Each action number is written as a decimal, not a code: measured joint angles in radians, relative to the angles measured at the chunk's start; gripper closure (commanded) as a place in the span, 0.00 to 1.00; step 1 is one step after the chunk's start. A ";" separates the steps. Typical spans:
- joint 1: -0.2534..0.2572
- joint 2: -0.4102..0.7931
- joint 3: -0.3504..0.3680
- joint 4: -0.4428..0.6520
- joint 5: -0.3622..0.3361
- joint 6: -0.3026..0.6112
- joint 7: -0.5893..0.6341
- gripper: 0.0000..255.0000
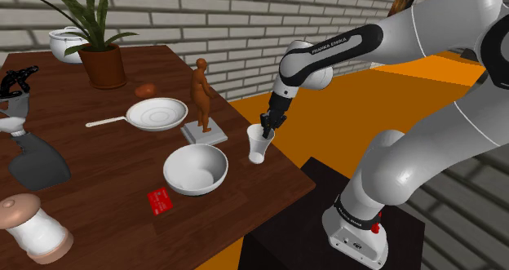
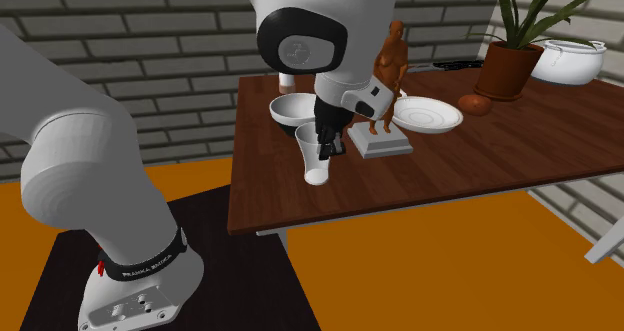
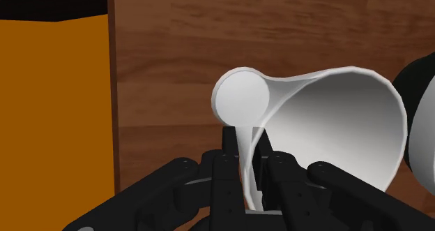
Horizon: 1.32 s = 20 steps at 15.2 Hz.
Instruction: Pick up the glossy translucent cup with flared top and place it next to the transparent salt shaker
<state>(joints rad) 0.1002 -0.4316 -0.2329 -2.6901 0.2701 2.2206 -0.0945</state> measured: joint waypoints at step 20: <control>-0.022 -0.121 0.027 0.157 -0.050 -0.265 0.097 1.00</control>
<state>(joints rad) 0.0783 -0.5529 -0.2058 -2.5327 0.2200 1.9555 0.0028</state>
